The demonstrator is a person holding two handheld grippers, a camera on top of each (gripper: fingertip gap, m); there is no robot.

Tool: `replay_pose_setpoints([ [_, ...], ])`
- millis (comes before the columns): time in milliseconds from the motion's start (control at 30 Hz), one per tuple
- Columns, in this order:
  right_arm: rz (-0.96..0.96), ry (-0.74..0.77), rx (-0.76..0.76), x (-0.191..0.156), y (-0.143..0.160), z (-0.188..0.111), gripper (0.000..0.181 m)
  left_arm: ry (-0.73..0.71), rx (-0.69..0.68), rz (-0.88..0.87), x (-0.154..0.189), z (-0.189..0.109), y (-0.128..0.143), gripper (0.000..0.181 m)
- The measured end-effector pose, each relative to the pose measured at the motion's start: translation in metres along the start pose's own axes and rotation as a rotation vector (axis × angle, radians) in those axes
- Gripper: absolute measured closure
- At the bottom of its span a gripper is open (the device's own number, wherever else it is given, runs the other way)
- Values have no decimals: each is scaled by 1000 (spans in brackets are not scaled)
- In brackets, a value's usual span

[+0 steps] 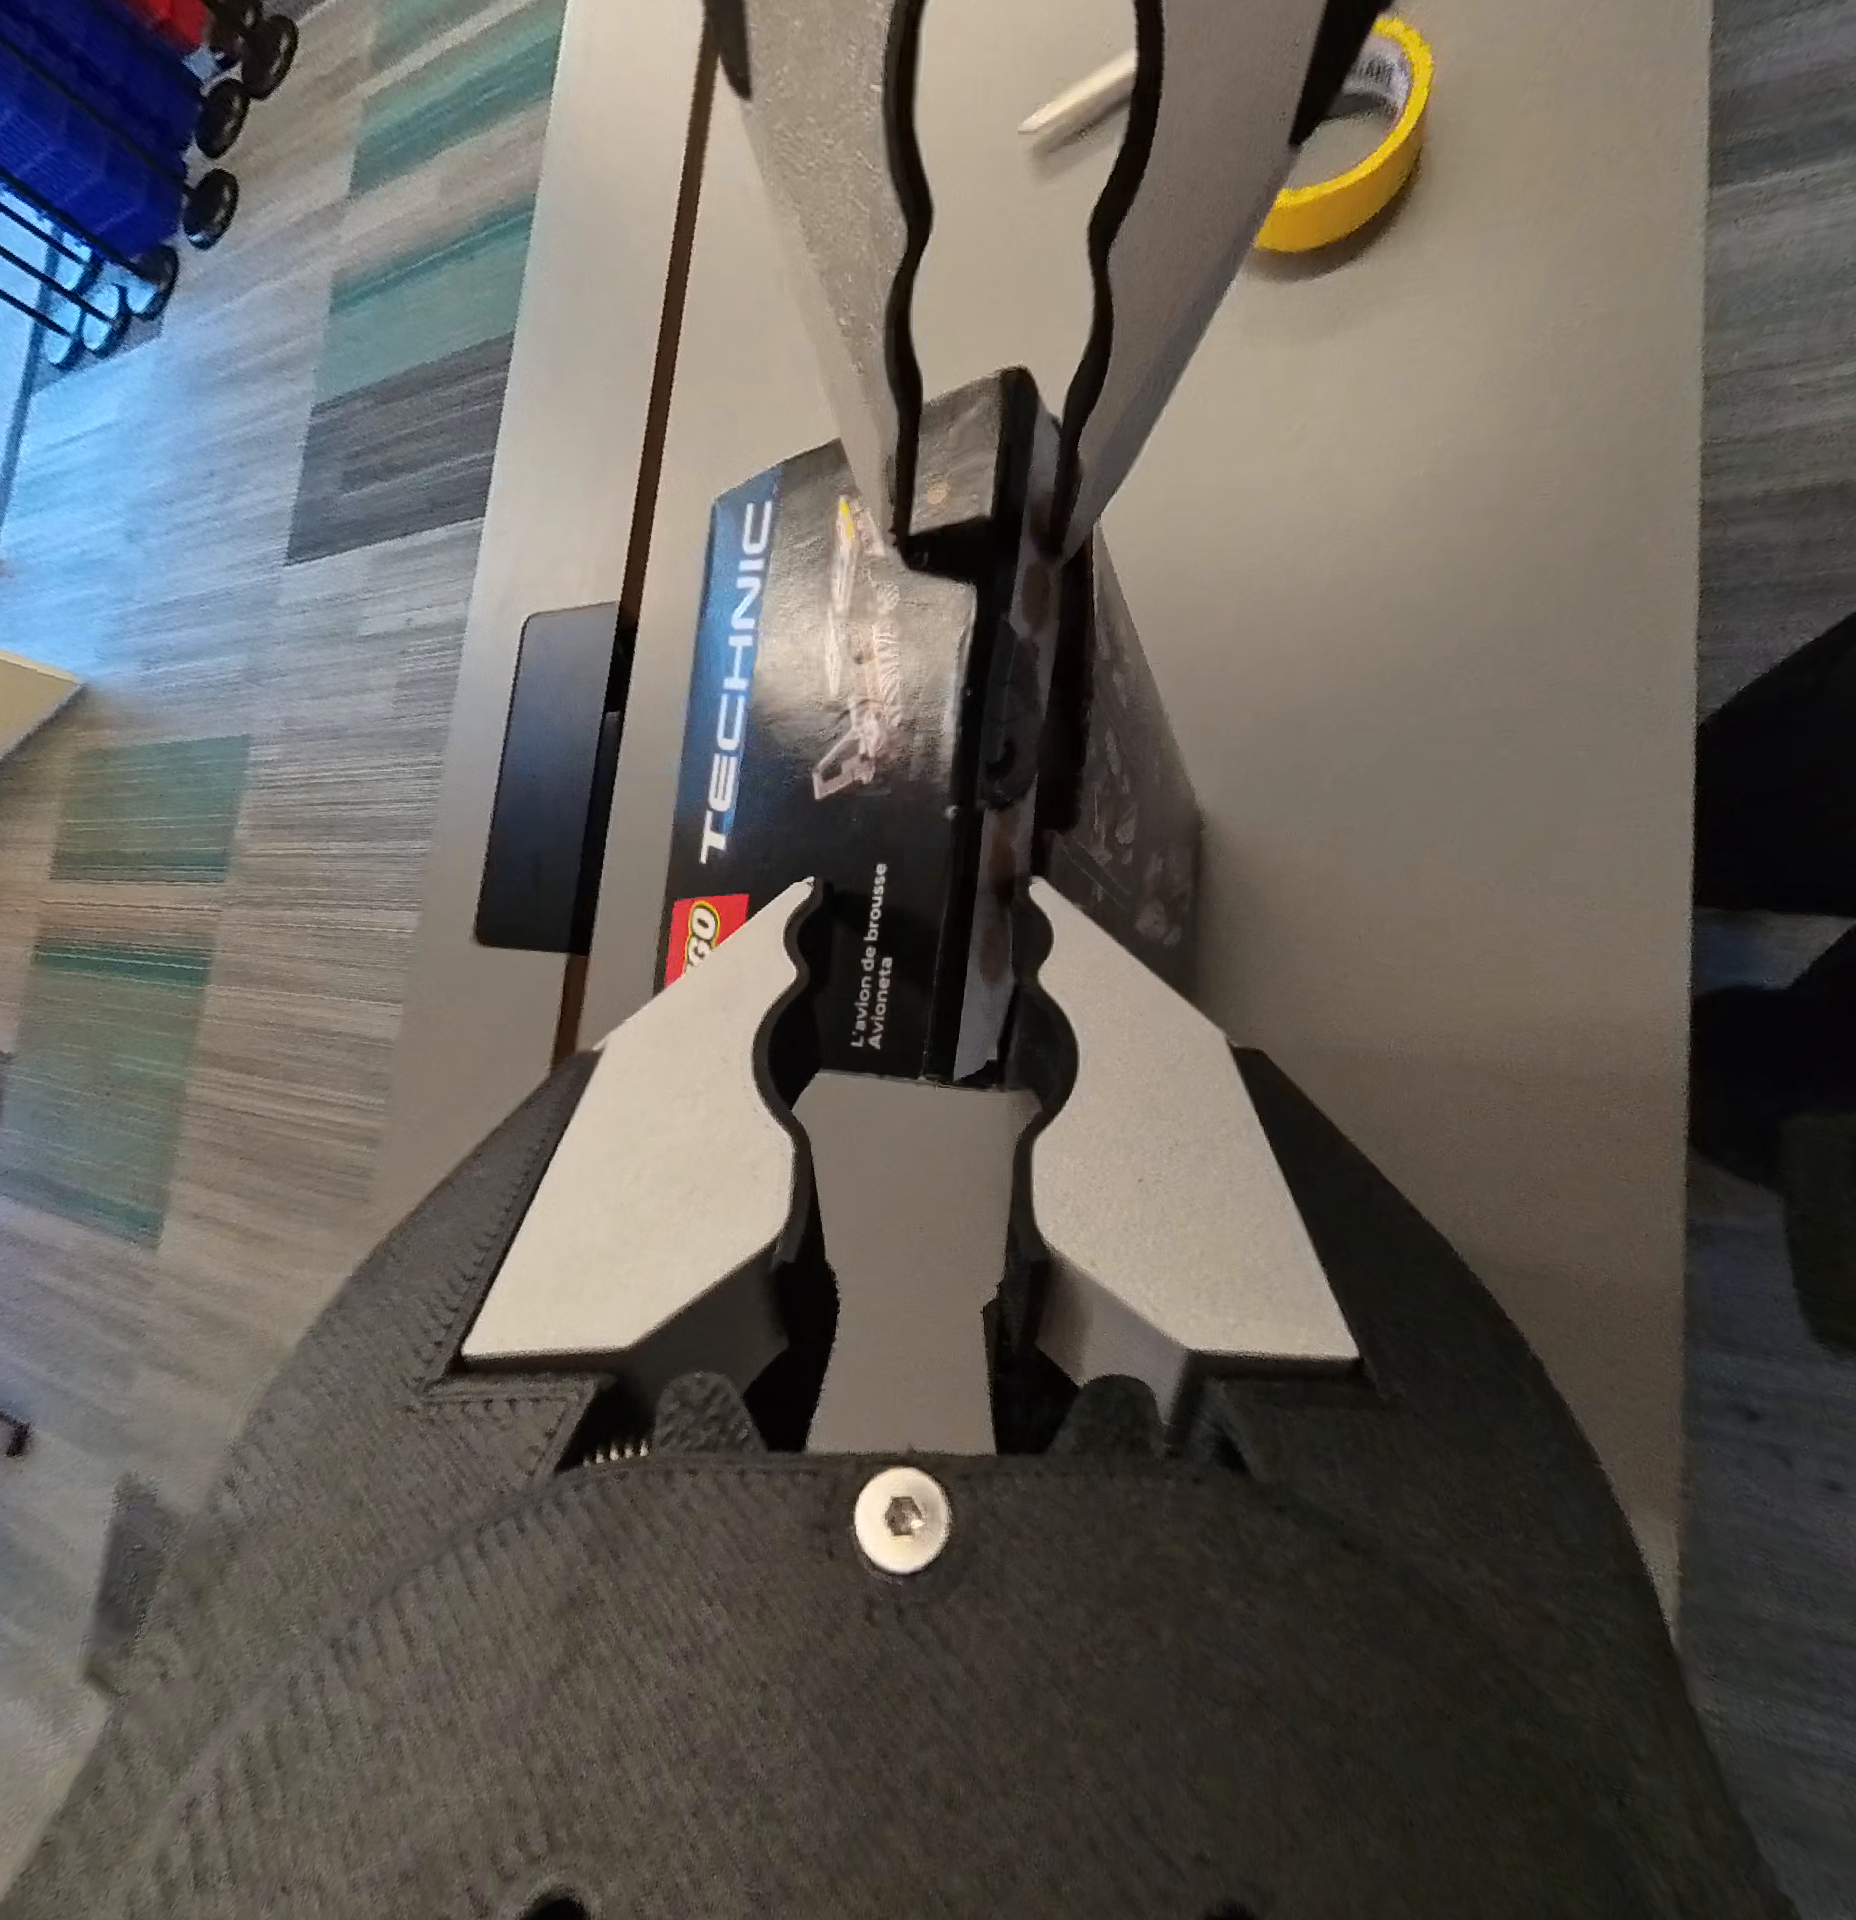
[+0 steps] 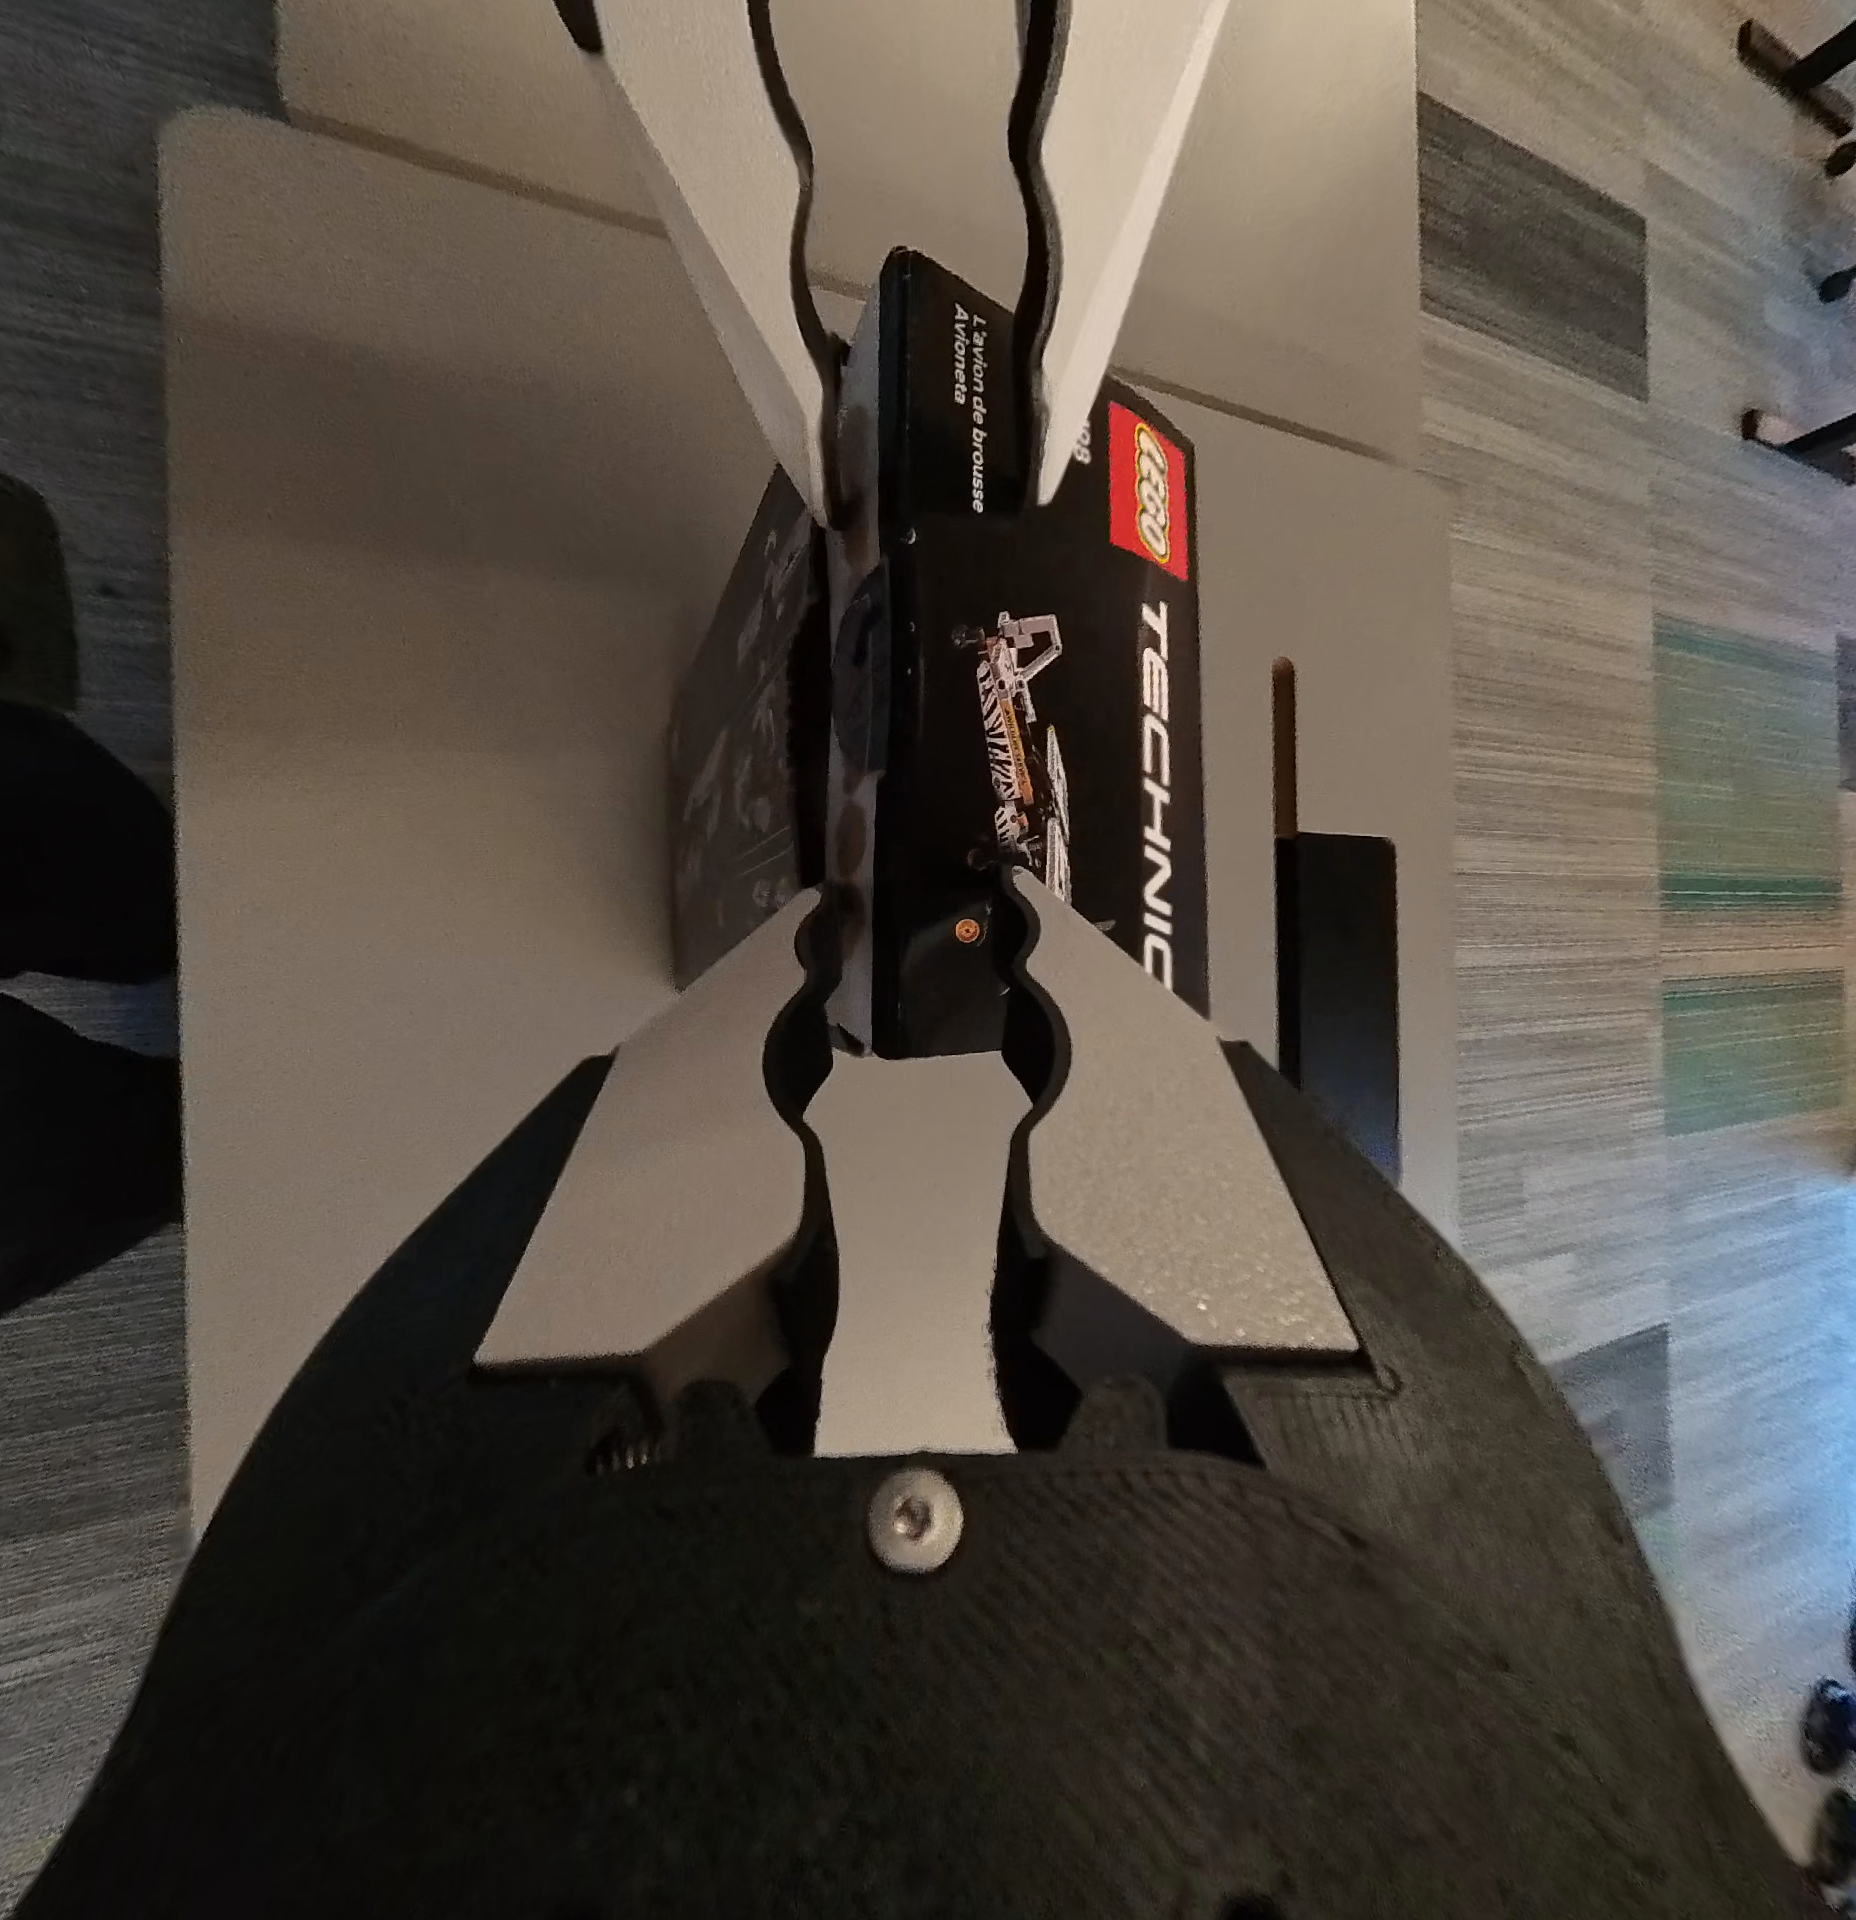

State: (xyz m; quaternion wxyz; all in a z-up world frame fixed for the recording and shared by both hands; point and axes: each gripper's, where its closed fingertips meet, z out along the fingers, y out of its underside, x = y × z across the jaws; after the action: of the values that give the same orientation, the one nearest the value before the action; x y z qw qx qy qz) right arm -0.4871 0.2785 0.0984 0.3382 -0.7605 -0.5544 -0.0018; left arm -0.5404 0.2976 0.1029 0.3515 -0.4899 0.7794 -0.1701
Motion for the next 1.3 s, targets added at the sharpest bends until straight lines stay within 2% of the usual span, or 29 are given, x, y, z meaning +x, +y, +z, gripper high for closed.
replay_pose_setpoints([
  [33,15,-11,1,-2,2,1,154,13,22,-20,2,-2,-1,153],
  [100,14,-2,12,-3,2,3,154,37,112,-32,6,-13,-11,181],
  [167,22,-9,11,-4,3,3,154,-11,198,-47,-1,-23,-21,180],
  [200,27,-15,10,-4,3,3,154,-26,199,-56,-3,-23,-19,177],
  [300,17,-39,-2,-4,3,2,155,-31,110,-45,-1,-13,-4,178],
  [533,-51,-52,-63,-3,4,-1,155,-4,110,-65,1,-17,-2,181],
  [700,-85,-50,-89,-3,5,-4,157,-22,118,-6,4,-17,-3,181],
  [833,-165,30,-131,5,11,-7,165,-32,133,51,13,-14,-11,181],
  [867,-170,46,-129,6,10,-9,180,-43,133,73,14,-13,-12,181],
  [1000,-118,-22,-68,-8,6,-9,181,-144,102,171,10,-10,-12,181],
  [1033,-134,-12,-61,-8,6,-8,180,-149,98,158,10,-10,-12,181],
  [1100,-157,26,-8,-5,-1,-9,162,-146,106,120,9,-9,-12,181],
  [1233,-109,-11,143,-7,-31,-7,144,-135,128,62,10,-10,-12,181],
  [1300,-123,-30,124,-5,-37,3,145,-131,129,52,10,-10,-12,181],
])
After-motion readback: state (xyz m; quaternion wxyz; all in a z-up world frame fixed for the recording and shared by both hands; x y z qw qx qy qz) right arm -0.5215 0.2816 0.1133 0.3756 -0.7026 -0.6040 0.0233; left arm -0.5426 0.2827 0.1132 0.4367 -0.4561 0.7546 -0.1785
